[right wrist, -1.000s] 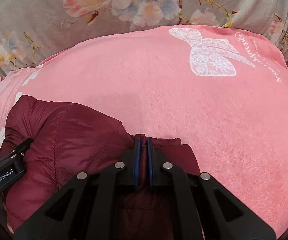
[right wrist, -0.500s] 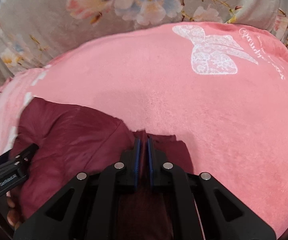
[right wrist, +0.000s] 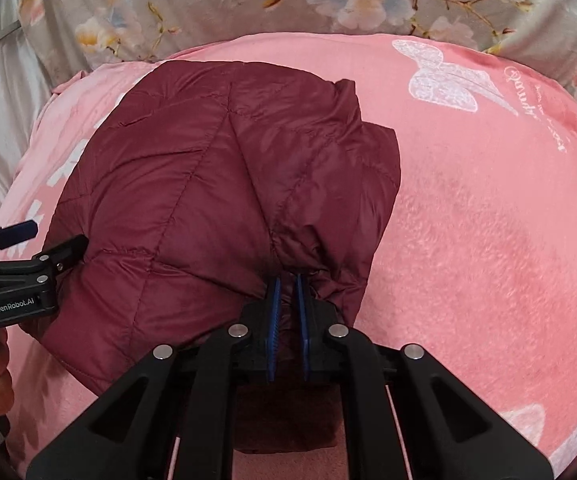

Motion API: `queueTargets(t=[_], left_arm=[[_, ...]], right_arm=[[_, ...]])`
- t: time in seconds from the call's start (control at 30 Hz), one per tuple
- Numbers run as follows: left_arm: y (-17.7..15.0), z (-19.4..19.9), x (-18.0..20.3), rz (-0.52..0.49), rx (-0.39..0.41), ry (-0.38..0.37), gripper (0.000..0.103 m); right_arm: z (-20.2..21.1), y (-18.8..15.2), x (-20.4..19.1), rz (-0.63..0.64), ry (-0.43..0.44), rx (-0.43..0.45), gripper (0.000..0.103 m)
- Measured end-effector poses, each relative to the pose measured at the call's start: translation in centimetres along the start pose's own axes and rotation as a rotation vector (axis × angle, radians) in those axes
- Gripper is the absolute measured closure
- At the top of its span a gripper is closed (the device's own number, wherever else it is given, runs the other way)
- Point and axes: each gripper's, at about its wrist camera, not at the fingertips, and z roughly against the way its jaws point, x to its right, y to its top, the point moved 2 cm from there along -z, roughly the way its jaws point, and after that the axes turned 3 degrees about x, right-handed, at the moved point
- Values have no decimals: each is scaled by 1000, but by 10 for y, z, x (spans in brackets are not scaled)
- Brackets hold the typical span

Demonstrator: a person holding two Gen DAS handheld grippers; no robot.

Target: Fold large clothes

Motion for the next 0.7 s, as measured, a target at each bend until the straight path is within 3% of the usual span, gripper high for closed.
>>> queueTargets(t=[0.3, 0.7], left_arm=[[-8, -8, 3, 12, 27, 10, 5], [-10, -7, 3, 23, 39, 15, 5]], right_arm=[[-3, -11, -5, -7, -53, 84, 96], [-3, -12, -8, -1, -76, 108, 96]])
